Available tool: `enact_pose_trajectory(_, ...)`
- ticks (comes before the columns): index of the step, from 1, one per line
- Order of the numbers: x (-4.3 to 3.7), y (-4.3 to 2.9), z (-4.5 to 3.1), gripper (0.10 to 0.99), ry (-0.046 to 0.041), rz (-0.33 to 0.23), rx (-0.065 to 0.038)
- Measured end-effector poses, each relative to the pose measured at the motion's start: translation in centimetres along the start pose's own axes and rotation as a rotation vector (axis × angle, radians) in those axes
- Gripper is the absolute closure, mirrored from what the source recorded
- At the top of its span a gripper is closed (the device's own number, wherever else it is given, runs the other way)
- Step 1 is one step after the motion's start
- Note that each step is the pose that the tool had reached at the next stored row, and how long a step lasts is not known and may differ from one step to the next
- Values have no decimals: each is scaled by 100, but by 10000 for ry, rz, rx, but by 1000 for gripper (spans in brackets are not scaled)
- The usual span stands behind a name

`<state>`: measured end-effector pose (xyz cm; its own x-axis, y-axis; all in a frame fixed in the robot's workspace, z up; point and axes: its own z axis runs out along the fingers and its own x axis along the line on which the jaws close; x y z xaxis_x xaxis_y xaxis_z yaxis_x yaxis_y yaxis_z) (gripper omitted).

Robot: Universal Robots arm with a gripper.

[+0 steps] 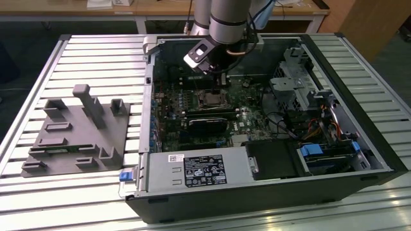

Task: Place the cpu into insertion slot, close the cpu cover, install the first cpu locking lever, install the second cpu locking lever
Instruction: 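Close the cpu cover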

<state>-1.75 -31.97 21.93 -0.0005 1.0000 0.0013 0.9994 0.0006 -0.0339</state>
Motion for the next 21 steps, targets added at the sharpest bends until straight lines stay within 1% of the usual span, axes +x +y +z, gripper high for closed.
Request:
enact_pose_trajectory(4,0,-110,27,980,11,0,-10)
enact_pose_trajectory(8,0,-180,47,980,24,-6,-43)
enact_pose_trajectory(11,0,-187,62,980,29,-128,-123)
enact_pose_trajectory(15,-1,-187,69,980,23,-681,-123)
enact_pose_trajectory(21,0,-187,70,980,17,-730,-125)
